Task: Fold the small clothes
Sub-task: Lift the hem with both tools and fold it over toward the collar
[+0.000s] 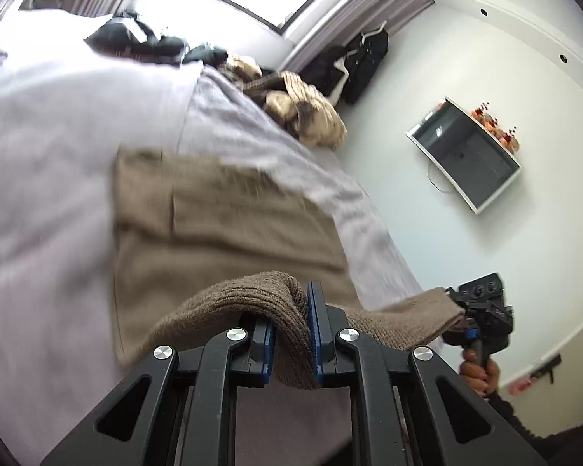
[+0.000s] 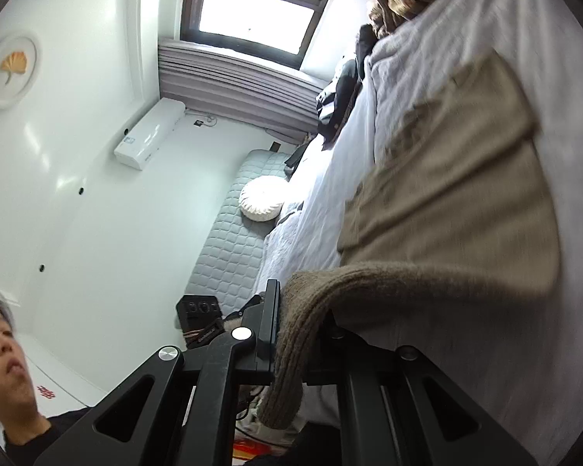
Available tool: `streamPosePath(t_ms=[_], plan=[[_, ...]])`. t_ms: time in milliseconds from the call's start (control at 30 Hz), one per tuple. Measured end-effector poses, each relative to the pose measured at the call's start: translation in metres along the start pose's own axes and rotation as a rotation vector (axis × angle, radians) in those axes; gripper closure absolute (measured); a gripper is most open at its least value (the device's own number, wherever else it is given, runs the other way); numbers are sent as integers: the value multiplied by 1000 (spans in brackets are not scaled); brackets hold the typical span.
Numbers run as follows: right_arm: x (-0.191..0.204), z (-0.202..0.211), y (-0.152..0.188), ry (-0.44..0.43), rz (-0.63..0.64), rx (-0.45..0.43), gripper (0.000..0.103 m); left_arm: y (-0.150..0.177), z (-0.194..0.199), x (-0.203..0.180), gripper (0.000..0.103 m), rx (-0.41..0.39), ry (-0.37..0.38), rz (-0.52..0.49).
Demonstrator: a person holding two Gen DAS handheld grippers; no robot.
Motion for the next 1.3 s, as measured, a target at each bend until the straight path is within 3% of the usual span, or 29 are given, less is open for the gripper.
streamPosePath(t_ms=[200,367,500,700,767,800,833,867,900,967,1000,1033,1133,1300], plan=[[-4,-54,-100,64,32,11,94,-83,-49,42,87,-29,-76,-15],[-55,-112,-166,165,-48,28,94,-132,-106,98,87,-24,-175,25],[-107,-153,-185,272,-116,61,94,-141,-153,137,87,42,-256,41],[-173,-178,-185,311,-286,82,90,-131,-186,185,85,108,-326,119],[-181,-177,-187,296,-313,77,90,-128,-187,191,65,120,-312,144],[-183,-176,-189,289,-322,68,90,-129,-185,191,37,109,-314,137],[-185,-175,-192,275,-337,54,90,-131,-180,189,18,77,-345,114],[-187,-171,-195,259,-353,39,90,-134,-174,184,15,40,-367,87],[-189,-167,-200,245,-380,11,86,-138,-168,179,15,9,-382,60],[-191,-157,-206,235,-408,-48,59,-145,-163,175,15,-6,-360,62],[-192,-150,-211,221,-418,-98,32,-149,-160,174,15,-20,-363,66],[-190,-143,-214,210,-419,-135,23,-152,-157,173,15,-29,-371,63],[-180,-128,-219,234,-387,-171,23,-154,-152,174,15,-21,-384,56],[-164,-111,-198,428,-247,-67,23,-129,-140,177,15,66,-410,74]])
Point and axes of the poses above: each gripper's, at about its wrist camera, not at the fingertips, and z roughly against the way its jaws point, x to its left, y to its underside, the point moved 3 cm from there along -z, roughly the way its jaws point, and after that the axes turned 11 degrees about y, right-handed, at the moved point
